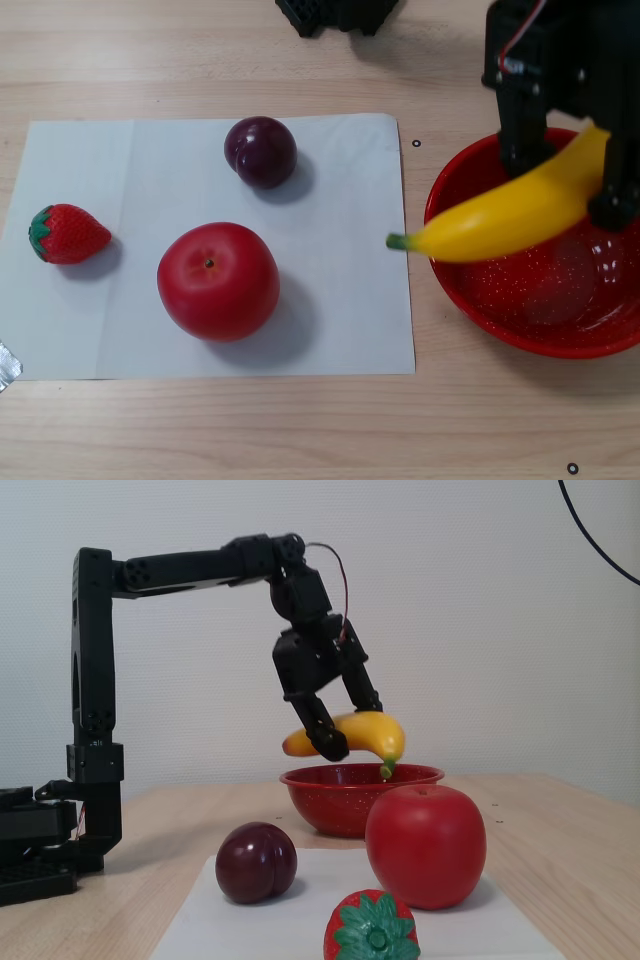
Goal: Grasp the banana and put it in the red bowl.
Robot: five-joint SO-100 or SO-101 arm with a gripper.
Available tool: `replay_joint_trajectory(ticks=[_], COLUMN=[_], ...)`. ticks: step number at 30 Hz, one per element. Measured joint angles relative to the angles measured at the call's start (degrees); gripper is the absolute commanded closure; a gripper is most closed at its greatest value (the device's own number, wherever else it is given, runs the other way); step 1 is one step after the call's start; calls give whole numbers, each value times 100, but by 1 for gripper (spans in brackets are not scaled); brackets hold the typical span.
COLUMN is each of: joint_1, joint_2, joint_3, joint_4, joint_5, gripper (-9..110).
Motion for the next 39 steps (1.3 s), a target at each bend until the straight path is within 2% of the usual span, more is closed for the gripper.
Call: replay_joint_trajectory(ticks=[5, 12, 17, 25, 39], joint_1=[-18, -18, 35, 18, -387], joint_2=[-70, -79, -79, -79, 413], joint_3=[141, 132, 18, -1389, -2021], joint_4=[-141, -62, 343, 1283, 2760], joint_5=[9, 9, -9, -211, -404], gripper=[75, 71, 78, 99, 101])
